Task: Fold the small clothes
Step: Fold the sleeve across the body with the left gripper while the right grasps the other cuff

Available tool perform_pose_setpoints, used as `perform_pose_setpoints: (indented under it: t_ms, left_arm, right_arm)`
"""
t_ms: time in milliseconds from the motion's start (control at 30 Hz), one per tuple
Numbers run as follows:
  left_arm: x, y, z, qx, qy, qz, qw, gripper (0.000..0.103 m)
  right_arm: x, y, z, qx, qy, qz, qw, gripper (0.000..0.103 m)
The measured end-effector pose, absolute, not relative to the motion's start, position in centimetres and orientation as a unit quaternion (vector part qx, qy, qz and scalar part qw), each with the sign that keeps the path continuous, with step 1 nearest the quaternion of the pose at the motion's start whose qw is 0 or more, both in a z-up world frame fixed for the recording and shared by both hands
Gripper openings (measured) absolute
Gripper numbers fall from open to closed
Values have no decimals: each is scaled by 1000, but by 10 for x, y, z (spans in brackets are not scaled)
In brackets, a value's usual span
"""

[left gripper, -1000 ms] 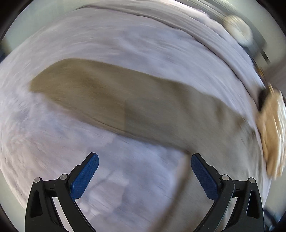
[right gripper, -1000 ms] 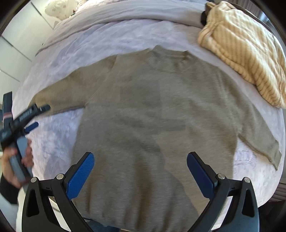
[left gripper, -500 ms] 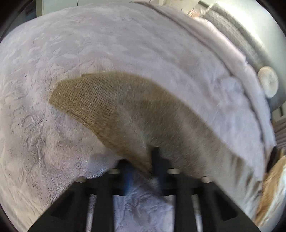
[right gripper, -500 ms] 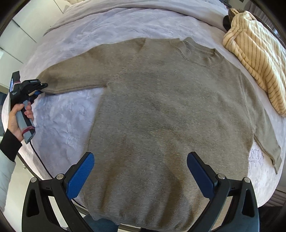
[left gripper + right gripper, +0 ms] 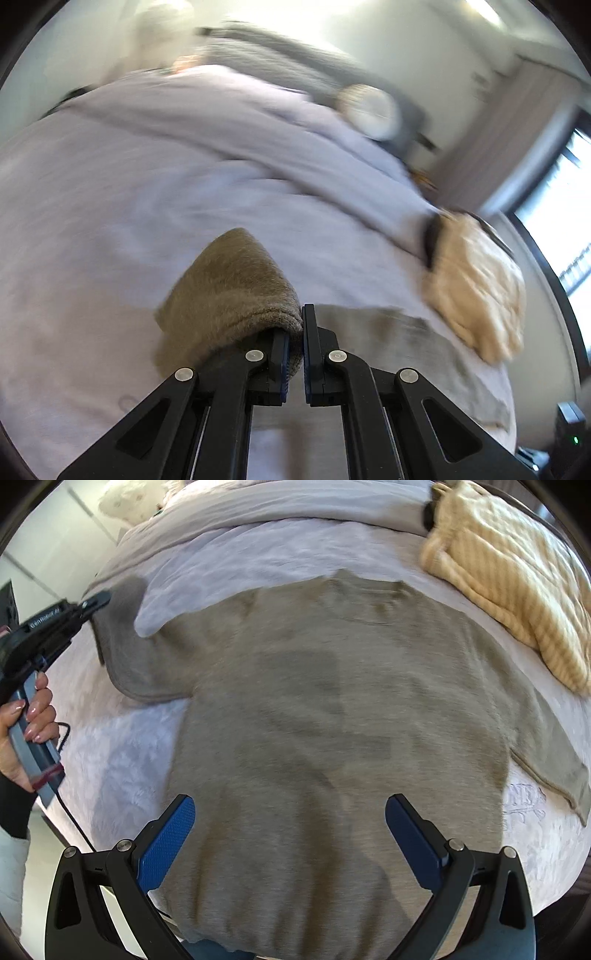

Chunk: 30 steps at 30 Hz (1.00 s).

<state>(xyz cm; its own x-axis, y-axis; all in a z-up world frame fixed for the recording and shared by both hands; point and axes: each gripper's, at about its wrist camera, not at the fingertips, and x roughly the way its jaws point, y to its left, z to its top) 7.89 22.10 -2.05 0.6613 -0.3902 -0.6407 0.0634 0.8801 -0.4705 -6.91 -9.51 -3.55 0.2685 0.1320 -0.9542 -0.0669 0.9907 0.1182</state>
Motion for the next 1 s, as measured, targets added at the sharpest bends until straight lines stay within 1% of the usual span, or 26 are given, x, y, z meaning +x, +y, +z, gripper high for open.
perform_pose_setpoints:
  t_ms: [100,167,233,333,467,500,533,567,600,733,800,833,900,933,1000]
  left_arm:
    - [87,140,-13,-182,398,-200,876,6]
    - [92,90,-19,-163,415,-233,864,6]
    - [94,41,-34,-144,439,-261,848,6]
    - [100,-23,-74,-95,484,-272,826,7]
    - [92,-58,-115,-58,533,-257,804,8]
    - [91,-63,-122,-47,545,-245,800,22]
    - [88,-63,-127,-38,556,-231,798,50]
    - [85,-58,-127,-37,555,-219,801,59]
    - [78,-48,-121,-39,542,-207,814,61]
    - [59,-4,-94,-32,520,-194,831,61]
    - [57,26,-81,-29,505,-172,845,62]
    - [60,48,-78,-30,501,-152,851,72]
    - [63,80,-75,-42,492,-114,862,84]
    - [67,98,-76,-52,491,-99,864,84]
    - [80,122,-89,-64,515,-74,852,84]
  right_arm:
    - [-65,-130,-33,47,598,45,799,103]
    - [-64,-153,-34,61,597,32,799,103]
    - [-61,-181,-38,79,600,14,796,103]
    - [-59,-217,-50,101,608,-12,788,103]
    - [-55,-247,-69,114,623,-34,773,103]
    - [-53,-249,-71,112,624,-35,772,103]
    - [-50,-252,-73,108,624,-34,773,103]
    - [-48,-253,-75,103,623,-33,775,103]
    - [-43,-251,-75,93,619,-29,779,103]
    - [-15,-226,-74,35,591,1,806,103]
    - [2,-201,-73,-13,572,24,820,103]
    - [11,-183,-74,-47,558,39,827,103]
    - [25,-150,-77,-120,528,60,838,103]
    - [32,-132,-81,-160,511,66,842,103]
    - [44,-105,-91,-218,485,70,844,103]
